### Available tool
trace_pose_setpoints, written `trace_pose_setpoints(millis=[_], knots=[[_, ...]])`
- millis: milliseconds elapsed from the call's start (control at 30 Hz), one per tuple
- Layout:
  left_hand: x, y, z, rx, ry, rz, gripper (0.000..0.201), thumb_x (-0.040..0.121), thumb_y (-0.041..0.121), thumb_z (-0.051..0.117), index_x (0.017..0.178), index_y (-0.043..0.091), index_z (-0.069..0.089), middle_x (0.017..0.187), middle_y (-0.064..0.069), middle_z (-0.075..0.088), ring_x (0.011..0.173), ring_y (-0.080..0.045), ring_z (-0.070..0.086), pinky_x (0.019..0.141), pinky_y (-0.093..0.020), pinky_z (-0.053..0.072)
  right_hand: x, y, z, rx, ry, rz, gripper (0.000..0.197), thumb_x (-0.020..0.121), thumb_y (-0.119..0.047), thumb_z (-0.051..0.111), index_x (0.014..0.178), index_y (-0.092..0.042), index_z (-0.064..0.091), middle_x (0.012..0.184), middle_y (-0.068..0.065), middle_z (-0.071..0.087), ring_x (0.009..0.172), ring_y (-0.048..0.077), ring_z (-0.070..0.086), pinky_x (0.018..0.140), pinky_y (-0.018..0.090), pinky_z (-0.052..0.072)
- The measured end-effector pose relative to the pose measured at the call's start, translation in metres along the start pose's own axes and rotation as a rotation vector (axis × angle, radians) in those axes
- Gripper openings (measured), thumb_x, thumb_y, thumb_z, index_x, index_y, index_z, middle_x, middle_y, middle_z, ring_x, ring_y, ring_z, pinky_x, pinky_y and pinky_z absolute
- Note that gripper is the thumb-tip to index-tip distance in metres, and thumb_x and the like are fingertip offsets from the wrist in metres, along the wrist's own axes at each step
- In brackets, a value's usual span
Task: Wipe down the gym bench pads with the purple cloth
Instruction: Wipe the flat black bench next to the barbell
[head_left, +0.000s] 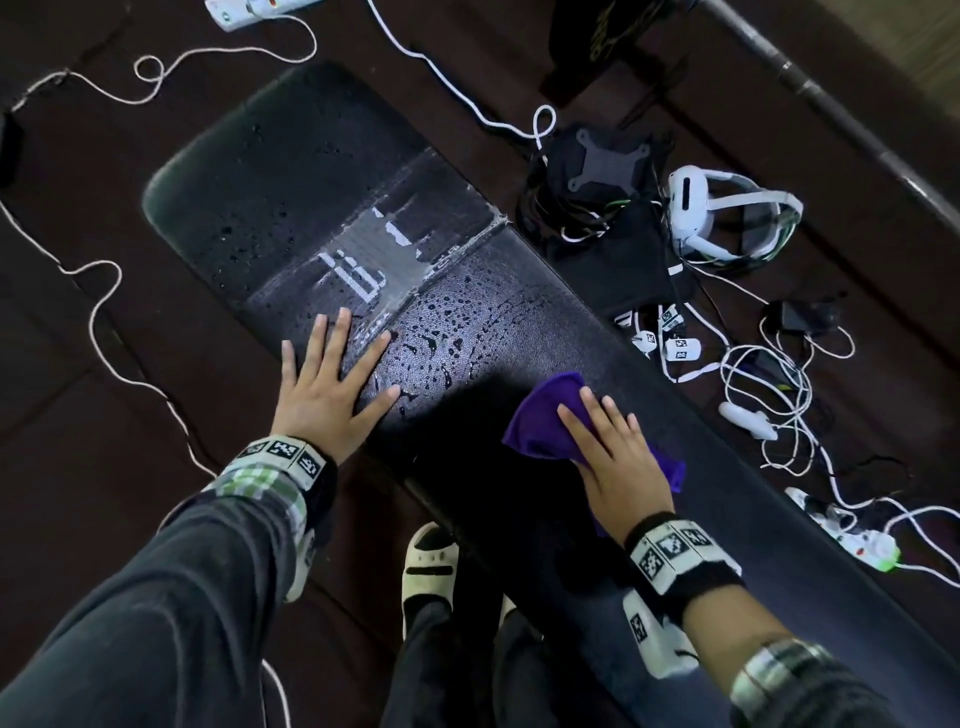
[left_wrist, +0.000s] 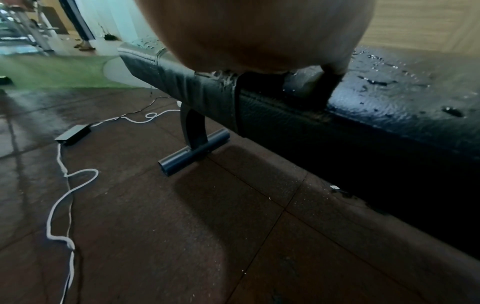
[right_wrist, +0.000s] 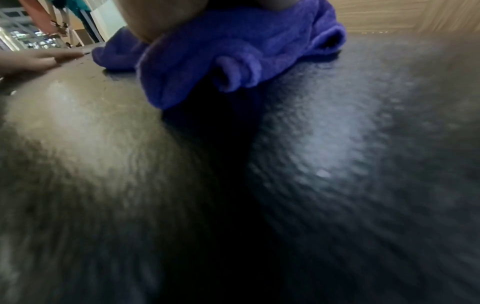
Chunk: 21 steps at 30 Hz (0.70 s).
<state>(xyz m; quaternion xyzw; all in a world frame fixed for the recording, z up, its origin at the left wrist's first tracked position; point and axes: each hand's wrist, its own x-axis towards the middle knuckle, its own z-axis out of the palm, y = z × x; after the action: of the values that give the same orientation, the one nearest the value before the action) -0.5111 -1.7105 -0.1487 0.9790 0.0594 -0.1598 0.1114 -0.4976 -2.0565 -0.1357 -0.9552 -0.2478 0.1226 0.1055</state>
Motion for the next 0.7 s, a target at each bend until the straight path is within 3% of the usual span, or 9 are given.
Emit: trace_pose_setpoints(millis=[133,233,300,367,467,600,700], knots=[[0.002,0.002,0.003,-0.013,-0.029,-0.027,0.072,0.079,0.077,0.005,0.145,0.049,-0.004,0.156,0.009,-0.021,0.145,-0.016,-0.023,0.113,-0.049,-0.017,0.043,-0.031,-0.002,-0.051,-0.031,-0.025,0.058,0.085,-0.024,0.042,0.142,-0.028,0.029,0.149,0.007,0.034,0.131,0.034,0.040,0.107,0.049,0.028],[0.003,-0.001,0.002,-0.021,-0.052,-0.032,0.072,0.077,0.076,0.003,0.143,0.050,-0.007,0.152,0.012,-0.027,0.144,-0.015,-0.024,0.113,-0.049,-0.017,0.059,-0.079,0.008,-0.098,-0.037,-0.205,0.060,0.080,-0.023,0.040,0.139,-0.032,0.034,0.147,0.004,0.039,0.129,0.032,0.043,0.108,0.047,0.026],[0.002,-0.001,0.002,-0.024,-0.063,-0.031,0.072,0.076,0.076,0.002,0.142,0.050,-0.009,0.151,0.013,-0.028,0.145,-0.015,-0.023,0.113,-0.049,-0.016,0.046,-0.106,0.024,-0.112,-0.088,-0.369,0.056,0.080,-0.027,0.038,0.136,-0.034,0.042,0.145,0.001,0.041,0.128,0.030,0.044,0.108,0.045,0.029],[0.003,0.000,0.001,-0.019,-0.061,-0.028,0.072,0.076,0.077,0.002,0.142,0.050,-0.010,0.151,0.012,-0.028,0.145,-0.015,-0.023,0.113,-0.049,-0.016,0.019,-0.114,0.036,-0.149,-0.166,-0.524,0.059,0.077,-0.026,0.042,0.136,-0.037,0.041,0.148,-0.003,0.037,0.132,0.028,0.038,0.110,0.042,0.023],[0.002,0.002,-0.002,-0.009,-0.081,-0.030,0.068,0.082,0.078,0.002,0.142,0.051,-0.012,0.150,0.012,-0.031,0.143,-0.014,-0.027,0.113,-0.050,-0.017,-0.030,-0.087,0.040,-0.219,-0.243,-0.650,0.070,0.071,-0.024,0.047,0.139,-0.038,0.035,0.153,-0.006,0.024,0.137,0.024,0.029,0.112,0.040,0.019],[0.002,0.002,-0.003,-0.030,-0.090,-0.020,0.068,0.081,0.079,-0.001,0.142,0.052,-0.013,0.148,0.012,-0.035,0.136,-0.008,-0.035,0.112,-0.049,-0.020,-0.053,-0.035,0.020,-0.201,-0.197,-0.476,0.082,0.070,-0.021,0.044,0.146,-0.039,0.018,0.157,-0.006,0.010,0.136,0.024,0.029,0.111,0.039,0.020],[0.002,0.003,-0.003,-0.032,-0.114,-0.025,0.066,0.081,0.078,0.000,0.141,0.053,-0.015,0.147,0.012,-0.036,0.136,-0.008,-0.035,0.112,-0.049,-0.020,-0.023,-0.024,0.008,-0.150,-0.175,-0.291,0.080,0.071,-0.016,0.040,0.145,-0.040,0.020,0.154,-0.006,0.023,0.136,0.025,0.030,0.111,0.040,0.020]])
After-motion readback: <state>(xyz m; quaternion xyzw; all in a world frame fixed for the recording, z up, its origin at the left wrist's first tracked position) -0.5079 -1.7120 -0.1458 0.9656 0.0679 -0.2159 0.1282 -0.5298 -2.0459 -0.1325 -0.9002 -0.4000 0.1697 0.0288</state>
